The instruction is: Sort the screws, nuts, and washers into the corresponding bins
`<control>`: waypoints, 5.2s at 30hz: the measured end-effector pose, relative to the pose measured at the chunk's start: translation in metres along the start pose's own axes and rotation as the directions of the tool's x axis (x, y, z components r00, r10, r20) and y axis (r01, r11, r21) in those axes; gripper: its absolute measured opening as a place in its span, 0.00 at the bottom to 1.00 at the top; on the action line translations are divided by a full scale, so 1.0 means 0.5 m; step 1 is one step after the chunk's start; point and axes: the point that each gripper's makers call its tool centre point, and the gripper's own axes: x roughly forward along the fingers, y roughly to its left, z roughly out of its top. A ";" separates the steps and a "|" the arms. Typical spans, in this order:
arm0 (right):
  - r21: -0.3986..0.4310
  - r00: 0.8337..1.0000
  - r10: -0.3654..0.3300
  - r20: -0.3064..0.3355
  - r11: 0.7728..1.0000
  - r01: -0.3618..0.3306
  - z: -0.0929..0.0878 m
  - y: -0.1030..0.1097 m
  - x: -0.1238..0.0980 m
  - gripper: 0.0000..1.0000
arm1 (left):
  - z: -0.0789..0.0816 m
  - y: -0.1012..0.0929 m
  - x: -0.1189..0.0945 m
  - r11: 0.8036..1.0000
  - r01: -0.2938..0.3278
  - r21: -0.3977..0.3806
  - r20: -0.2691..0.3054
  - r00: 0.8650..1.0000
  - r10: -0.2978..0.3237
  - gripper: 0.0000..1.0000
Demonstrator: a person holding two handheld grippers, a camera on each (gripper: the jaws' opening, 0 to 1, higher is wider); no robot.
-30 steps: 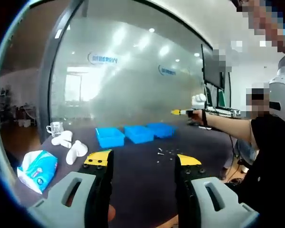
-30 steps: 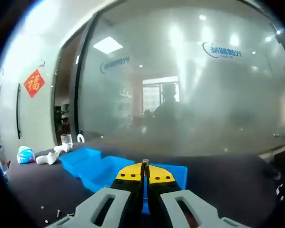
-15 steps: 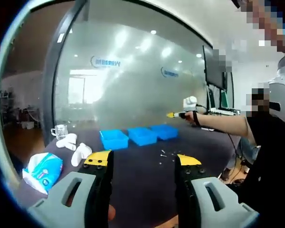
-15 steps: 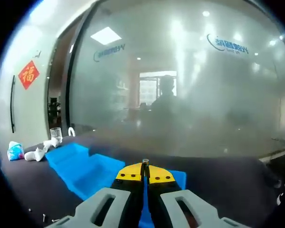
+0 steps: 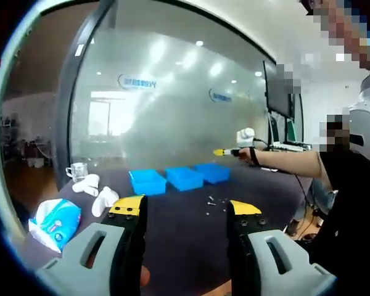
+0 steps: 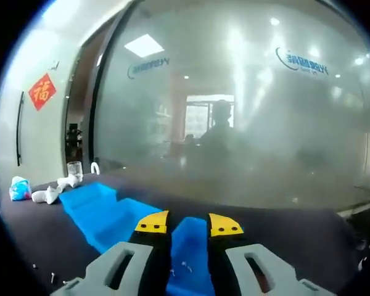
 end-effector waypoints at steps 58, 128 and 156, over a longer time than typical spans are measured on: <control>-0.051 0.953 0.303 0.011 0.952 -0.302 -0.122 0.146 -0.566 0.35 | -0.019 -0.029 0.046 0.998 0.051 0.036 -0.025 0.998 -0.050 0.50; -0.096 0.586 0.450 -0.674 0.732 -0.674 -0.191 0.425 -0.277 0.26 | -0.067 -0.031 0.014 0.999 0.041 0.016 -0.037 0.999 -0.040 0.50; -0.066 0.417 0.308 -0.855 0.733 -0.677 -0.260 0.462 -0.175 0.18 | -0.070 -0.021 0.015 0.999 0.034 0.015 -0.057 0.998 -0.033 0.50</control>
